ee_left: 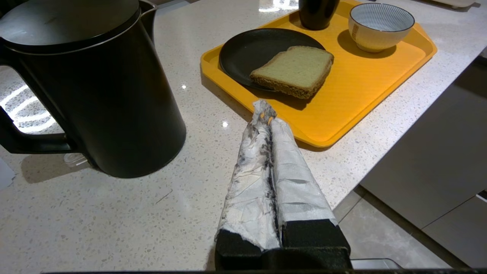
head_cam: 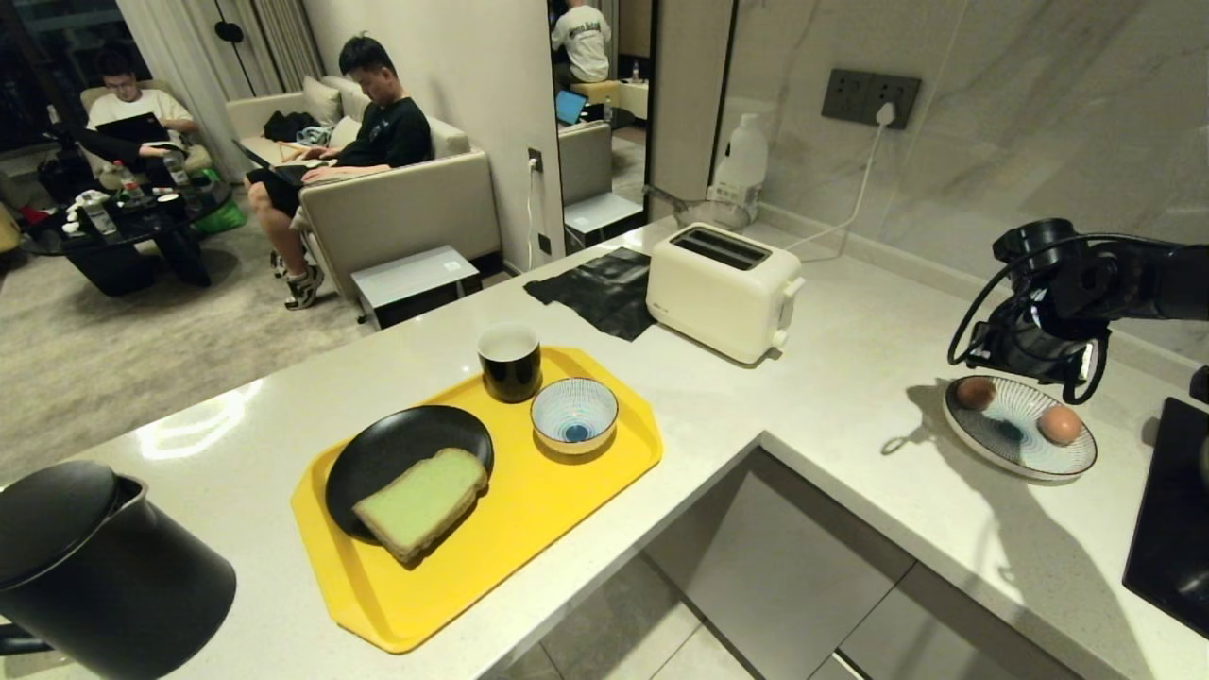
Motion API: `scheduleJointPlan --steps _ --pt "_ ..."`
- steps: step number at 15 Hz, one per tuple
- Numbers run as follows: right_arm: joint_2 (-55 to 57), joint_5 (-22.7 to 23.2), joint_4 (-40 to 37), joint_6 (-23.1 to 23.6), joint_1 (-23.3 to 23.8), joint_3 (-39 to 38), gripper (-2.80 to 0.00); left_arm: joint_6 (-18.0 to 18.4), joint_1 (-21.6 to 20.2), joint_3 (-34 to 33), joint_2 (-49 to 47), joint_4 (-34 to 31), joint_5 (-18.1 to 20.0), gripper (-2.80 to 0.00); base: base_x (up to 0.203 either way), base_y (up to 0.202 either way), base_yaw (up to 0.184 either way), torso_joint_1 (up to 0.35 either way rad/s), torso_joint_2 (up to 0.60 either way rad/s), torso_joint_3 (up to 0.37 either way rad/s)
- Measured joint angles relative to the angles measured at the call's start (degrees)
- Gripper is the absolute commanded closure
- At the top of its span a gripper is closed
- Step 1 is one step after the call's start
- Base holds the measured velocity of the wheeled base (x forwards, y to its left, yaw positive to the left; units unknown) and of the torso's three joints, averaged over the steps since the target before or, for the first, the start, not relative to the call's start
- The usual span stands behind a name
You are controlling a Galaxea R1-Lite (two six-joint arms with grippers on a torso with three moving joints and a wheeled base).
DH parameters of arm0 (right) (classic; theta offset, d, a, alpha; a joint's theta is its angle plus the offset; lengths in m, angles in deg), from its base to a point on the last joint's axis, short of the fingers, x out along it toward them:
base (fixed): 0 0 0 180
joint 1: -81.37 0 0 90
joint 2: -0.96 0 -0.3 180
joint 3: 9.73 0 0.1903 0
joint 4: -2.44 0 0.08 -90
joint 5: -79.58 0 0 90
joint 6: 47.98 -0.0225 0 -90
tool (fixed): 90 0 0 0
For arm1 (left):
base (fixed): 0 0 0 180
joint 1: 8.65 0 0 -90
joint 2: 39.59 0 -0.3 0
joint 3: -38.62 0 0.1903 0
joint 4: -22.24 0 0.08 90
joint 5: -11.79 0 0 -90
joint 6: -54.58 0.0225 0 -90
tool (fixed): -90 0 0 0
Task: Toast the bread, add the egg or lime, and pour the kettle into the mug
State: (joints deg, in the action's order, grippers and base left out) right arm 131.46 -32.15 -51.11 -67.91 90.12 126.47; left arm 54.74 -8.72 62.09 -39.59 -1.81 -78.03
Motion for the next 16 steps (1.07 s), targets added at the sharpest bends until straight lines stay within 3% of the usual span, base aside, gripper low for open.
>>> scheduleJointPlan --steps 16 --pt "8.3 -0.9 11.5 0.1 2.6 0.5 -2.80 0.0 0.0 0.0 0.0 0.0 0.0 0.00 0.000 0.000 0.000 0.000 0.00 0.000"
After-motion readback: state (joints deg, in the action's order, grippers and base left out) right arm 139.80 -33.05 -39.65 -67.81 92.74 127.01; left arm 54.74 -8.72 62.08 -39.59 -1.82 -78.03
